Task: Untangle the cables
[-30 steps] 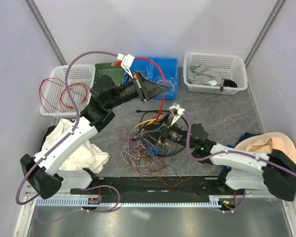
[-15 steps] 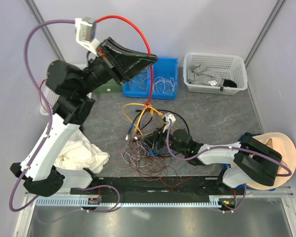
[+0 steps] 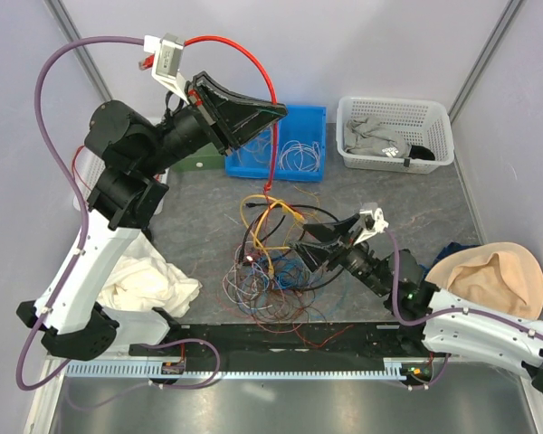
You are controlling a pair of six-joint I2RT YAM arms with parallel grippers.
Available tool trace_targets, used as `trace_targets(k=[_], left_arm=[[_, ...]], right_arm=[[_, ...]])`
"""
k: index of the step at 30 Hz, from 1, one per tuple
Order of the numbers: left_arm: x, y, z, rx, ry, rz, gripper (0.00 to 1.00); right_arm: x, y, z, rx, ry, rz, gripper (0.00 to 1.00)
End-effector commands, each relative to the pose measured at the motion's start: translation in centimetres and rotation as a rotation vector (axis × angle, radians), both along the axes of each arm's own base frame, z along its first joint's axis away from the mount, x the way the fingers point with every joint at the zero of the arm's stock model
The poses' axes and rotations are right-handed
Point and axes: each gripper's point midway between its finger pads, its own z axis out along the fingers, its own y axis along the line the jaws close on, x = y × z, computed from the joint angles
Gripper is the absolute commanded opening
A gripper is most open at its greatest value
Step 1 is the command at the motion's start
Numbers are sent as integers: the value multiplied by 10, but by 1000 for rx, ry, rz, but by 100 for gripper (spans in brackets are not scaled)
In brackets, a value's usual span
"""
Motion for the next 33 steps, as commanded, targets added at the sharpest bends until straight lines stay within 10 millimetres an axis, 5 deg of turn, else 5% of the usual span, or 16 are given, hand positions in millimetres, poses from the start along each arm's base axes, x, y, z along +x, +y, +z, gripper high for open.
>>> trace_targets(k=[1, 12, 18, 20, 23, 24, 26, 31, 33], left_arm=[[3, 1, 2, -12, -24, 16, 2], [6, -6, -4, -12, -3, -11, 2], [10, -10, -15, 8, 10, -13, 2], [10, -10, -16, 7, 11, -13, 2], [10, -9, -17, 10, 10, -14, 2], [10, -8, -17, 10, 7, -6, 2], [12, -6, -18, 16, -3, 18, 2], [29, -3, -33, 51, 13, 106, 2], [39, -3, -43, 66, 32, 142, 2]], right_arm=[[6, -2, 21, -23, -73, -41, 85], [33, 53, 68, 5, -150, -21, 84], [47, 70, 74, -4, -152, -44, 82], [58, 76, 62, -63, -137, -71, 79], [69, 79, 60, -105, -121, -116, 42], [69, 77, 65, -98, -125, -120, 19], [63, 69, 79, -64, -139, -119, 5], [49, 56, 120, -46, -146, -89, 0], [40, 49, 151, -14, -170, -67, 0]])
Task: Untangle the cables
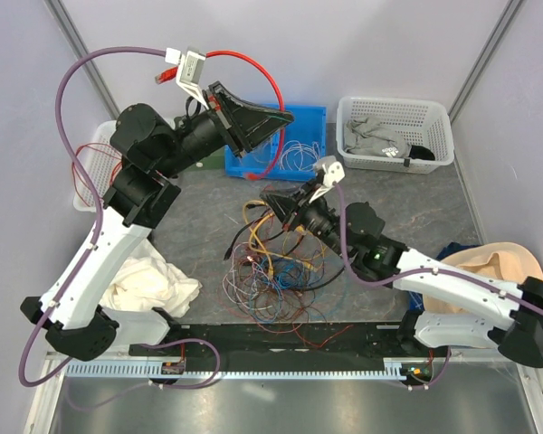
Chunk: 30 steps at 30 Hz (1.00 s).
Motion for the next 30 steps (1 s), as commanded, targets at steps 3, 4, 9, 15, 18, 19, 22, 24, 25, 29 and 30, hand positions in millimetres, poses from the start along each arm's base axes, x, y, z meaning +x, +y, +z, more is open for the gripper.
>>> trace_targets(k=[3, 4, 9, 15, 18, 19, 22, 24, 25, 29, 30], left_arm=[[29, 11, -20, 50, -18, 146, 2], [35, 11, -25, 60, -10, 157, 2], [60, 21, -36, 82, 8, 228, 2], [87, 70, 11, 27, -56, 399, 2], [92, 88, 41, 9, -123, 477, 2], [92, 92, 46, 10, -135, 498, 2], [99, 107, 49, 22, -139, 585, 2], [113, 120, 33, 54, -101, 673, 2], [120, 125, 22, 75, -73, 710, 2], [170, 187, -51, 169, 105, 999, 2], [176, 201, -62, 169, 138, 1055, 2]], right_arm=[[-31, -24, 116, 102, -97, 78, 5], [-33, -24, 111, 62, -73, 85, 6], [-40, -54, 125, 68, -78, 34, 0], [-33, -87, 60, -55, 2, -94, 0], [-24, -98, 6, -109, 77, -170, 0], [-23, -99, -6, -121, 92, -180, 0], [-18, -94, -54, -162, 167, -197, 0], [-18, -89, -76, -179, 207, -189, 0], [-18, -84, -85, -192, 222, -181, 0], [-21, -71, -111, -221, 261, -129, 0], [-23, -67, -113, -222, 263, -108, 0]])
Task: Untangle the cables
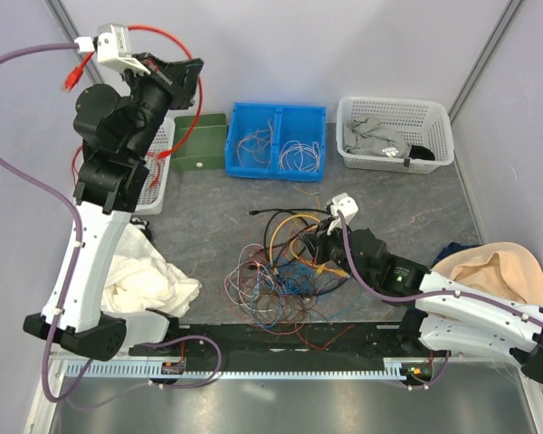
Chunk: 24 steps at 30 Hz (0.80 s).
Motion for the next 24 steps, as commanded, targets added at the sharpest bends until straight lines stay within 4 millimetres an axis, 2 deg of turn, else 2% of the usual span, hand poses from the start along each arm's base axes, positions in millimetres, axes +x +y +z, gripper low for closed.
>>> trace_targets(k=[1, 2, 4, 5, 7, 8, 10, 11, 12, 14, 15, 17, 18, 20, 21, 22, 24], left_arm=[[58, 78, -84, 49, 210, 375, 2], [72, 107, -105, 46, 249, 465, 2], [83, 137, -123, 16, 290, 549, 2], [94, 165, -144, 5, 340, 612, 2], [106, 184, -164, -21, 392, 650, 2], [117, 208, -183, -26, 438, 703, 2], [128, 223, -204, -40, 491, 743, 2], [132, 238, -211, -48, 510, 803, 2], [142, 248, -240, -54, 587, 841, 2], [149, 268, -258, -78, 637, 897, 2], [155, 274, -278, -93, 684, 918, 2], [159, 286, -292, -107, 707, 972, 2], [166, 290, -307, -111, 731, 991, 2], [172, 301, -304, -107, 718, 1037, 2], [180, 305, -318, -87, 742, 1048, 2], [184, 309, -308, -84, 728, 1064, 2], [195, 317, -306, -73, 735, 1085, 4]], right_arm=[[-2, 18, 11, 95, 11, 39, 0], [-3, 20, 9, 94, 17, 46, 0], [-5, 24, 6, 93, 29, 69, 0], [-6, 25, 4, 95, 31, 76, 0], [-8, 29, 2, 102, 37, 94, 0], [-9, 29, 0, 100, 41, 96, 0], [-9, 30, -2, 97, 42, 100, 0], [-9, 31, -2, 91, 37, 105, 0], [-8, 31, -3, 85, 35, 106, 0], [-7, 32, -2, 75, 28, 110, 0], [-7, 32, -3, 72, 28, 107, 0], [-6, 32, -4, 67, 25, 107, 0], [-6, 33, -4, 70, 24, 108, 0], [-6, 34, -6, 75, 26, 109, 0], [-7, 35, -9, 70, 28, 114, 0], [-6, 35, -11, 64, 31, 112, 0], [-6, 34, -13, 58, 34, 114, 0]])
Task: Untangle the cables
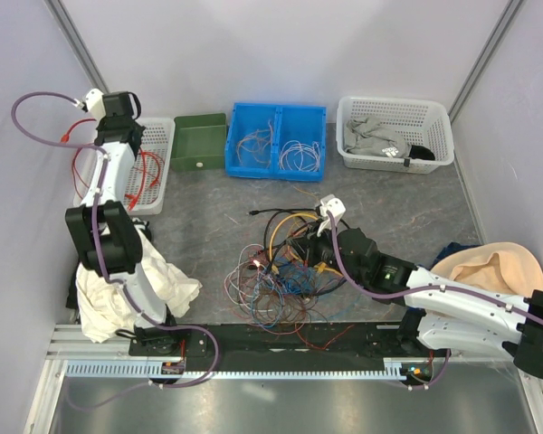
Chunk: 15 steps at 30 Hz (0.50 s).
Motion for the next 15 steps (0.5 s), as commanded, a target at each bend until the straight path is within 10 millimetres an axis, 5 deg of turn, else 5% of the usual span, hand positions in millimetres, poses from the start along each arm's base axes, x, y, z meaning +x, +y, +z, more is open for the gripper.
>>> trace_targets(k=[1, 3, 4, 10, 11, 13, 14, 15], left_arm=[[17, 27, 41, 42, -62, 112, 22], [15, 31, 53, 35, -66, 151, 90], [11, 30, 50, 26, -42, 151, 99], [-8, -3, 71, -81, -104, 61, 100], [-18, -12, 90, -90, -142, 34, 100], [-31, -45, 86, -105, -123, -49, 100], [-46, -61, 102, -91, -147, -77, 100], [-57, -74, 93, -77, -119, -92, 100]], right_arm=[[-1, 4, 2, 16, -17, 15, 0], [1, 1, 3, 16, -26, 7, 0], [0, 1, 4, 15, -29, 8, 0], [0, 4, 11, 30, -37, 20, 0], [-1, 5, 12, 38, -35, 25, 0], [-2, 5, 15, 50, -34, 28, 0], [-2, 4, 18, 60, -37, 25, 0], [-3, 2, 18, 60, -38, 23, 0]])
